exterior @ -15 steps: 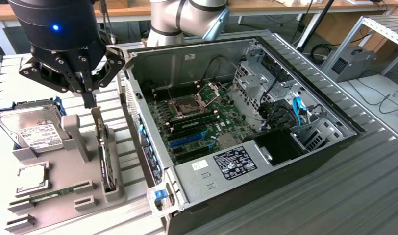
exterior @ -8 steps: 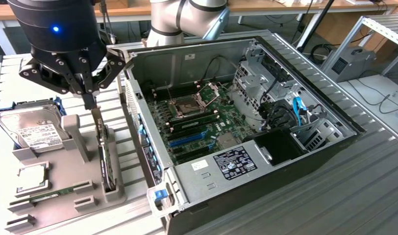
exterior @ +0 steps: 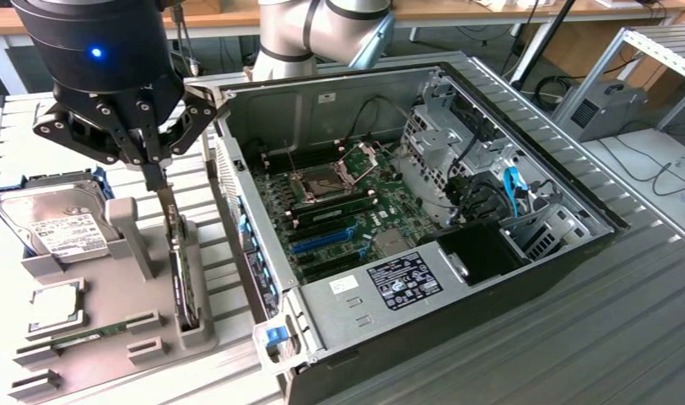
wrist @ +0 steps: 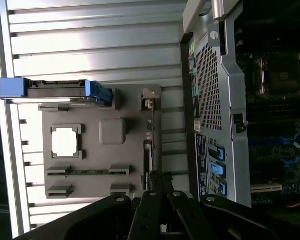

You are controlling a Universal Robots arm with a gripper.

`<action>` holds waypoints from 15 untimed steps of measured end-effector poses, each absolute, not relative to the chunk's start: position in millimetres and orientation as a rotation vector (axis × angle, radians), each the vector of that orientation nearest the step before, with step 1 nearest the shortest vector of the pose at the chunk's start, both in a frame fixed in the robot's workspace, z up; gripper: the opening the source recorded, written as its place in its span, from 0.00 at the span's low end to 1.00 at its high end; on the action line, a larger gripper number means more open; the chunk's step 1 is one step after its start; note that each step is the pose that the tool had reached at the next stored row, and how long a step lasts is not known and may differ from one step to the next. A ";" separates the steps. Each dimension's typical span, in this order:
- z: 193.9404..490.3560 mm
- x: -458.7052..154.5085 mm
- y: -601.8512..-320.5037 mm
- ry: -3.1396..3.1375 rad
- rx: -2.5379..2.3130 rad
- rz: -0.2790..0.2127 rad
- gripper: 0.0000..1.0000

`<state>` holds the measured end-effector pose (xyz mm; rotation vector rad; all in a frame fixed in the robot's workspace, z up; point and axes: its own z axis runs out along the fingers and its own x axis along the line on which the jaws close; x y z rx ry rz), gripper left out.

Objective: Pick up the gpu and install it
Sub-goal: 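Reach for the gpu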

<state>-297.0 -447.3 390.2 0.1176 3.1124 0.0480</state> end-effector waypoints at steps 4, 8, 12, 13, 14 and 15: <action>389.9 -297.0 -448.7 3.112 0.118 0.047 0.11; 389.7 -296.3 -449.9 3.112 0.118 0.045 0.11; 389.3 -295.6 -451.6 3.112 0.118 0.044 0.11; 389.2 -295.4 -452.0 3.112 0.118 0.044 0.11; 389.1 -295.0 -452.4 3.112 0.118 0.044 0.11; 389.1 -294.8 -452.9 3.112 0.118 0.044 0.11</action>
